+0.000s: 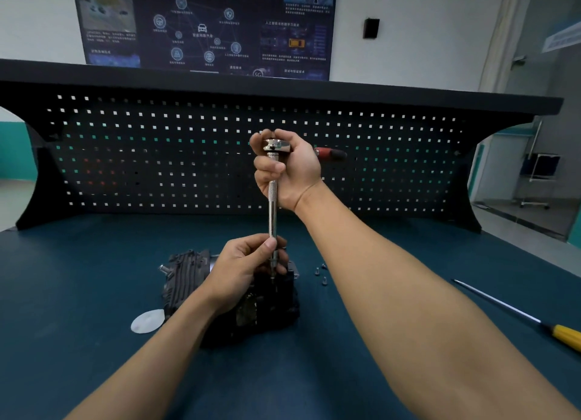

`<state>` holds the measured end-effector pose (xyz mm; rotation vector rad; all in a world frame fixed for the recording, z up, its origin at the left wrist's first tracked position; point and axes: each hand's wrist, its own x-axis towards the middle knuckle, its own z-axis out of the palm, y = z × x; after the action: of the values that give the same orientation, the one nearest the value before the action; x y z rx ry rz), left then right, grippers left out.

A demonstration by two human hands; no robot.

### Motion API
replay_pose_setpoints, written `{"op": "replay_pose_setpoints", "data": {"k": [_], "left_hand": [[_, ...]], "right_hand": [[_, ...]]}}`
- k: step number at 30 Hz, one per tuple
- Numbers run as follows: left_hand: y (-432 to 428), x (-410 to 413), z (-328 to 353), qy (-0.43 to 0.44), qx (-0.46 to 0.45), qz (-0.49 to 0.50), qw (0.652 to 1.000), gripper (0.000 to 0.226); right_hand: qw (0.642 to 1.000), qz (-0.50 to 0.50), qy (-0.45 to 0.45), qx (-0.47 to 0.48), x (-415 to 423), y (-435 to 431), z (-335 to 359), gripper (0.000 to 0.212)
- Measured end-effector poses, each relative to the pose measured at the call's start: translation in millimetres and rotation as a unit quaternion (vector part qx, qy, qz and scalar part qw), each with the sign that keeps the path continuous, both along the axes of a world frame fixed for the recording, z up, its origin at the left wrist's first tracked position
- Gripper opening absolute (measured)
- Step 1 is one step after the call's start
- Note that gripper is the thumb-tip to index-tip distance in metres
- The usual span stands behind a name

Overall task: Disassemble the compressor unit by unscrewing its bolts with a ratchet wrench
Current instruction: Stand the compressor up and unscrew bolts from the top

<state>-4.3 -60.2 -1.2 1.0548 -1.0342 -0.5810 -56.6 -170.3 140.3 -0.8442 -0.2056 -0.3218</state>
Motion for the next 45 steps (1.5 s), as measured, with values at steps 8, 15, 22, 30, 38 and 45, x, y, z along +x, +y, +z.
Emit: {"op": "replay_pose_setpoints", "data": {"k": [8, 15, 22, 30, 38, 45], "left_hand": [[2, -2, 3, -0.020, 0.002, 0.031, 0.999, 0.028], [3, -2, 2, -0.031, -0.007, 0.031, 0.999, 0.027], [4, -1, 2, -0.051, 0.002, 0.034, 0.998, 0.037], [3, 2, -1, -0.058, -0.013, 0.033, 0.998, 0.025], [1, 3, 0, -0.056, -0.003, 0.033, 0.998, 0.036], [2, 0, 1, -0.034, 0.007, 0.030, 0.999, 0.035]], "right_hand": [[0.950, -0.280, -0.025, -0.139, 6, 11, -5, 0.041], [0.823, -0.502, -0.085, -0.251, 11, 29, -11, 0.040], [0.683, -0.599, -0.086, -0.410, 8, 35, -13, 0.043], [0.546, -0.673, -0.037, -0.497, 7, 53, -11, 0.039], [0.738, -0.591, -0.053, -0.322, 16, 50, -12, 0.037], [0.858, -0.468, -0.046, -0.209, 8, 43, -4, 0.032]]}}
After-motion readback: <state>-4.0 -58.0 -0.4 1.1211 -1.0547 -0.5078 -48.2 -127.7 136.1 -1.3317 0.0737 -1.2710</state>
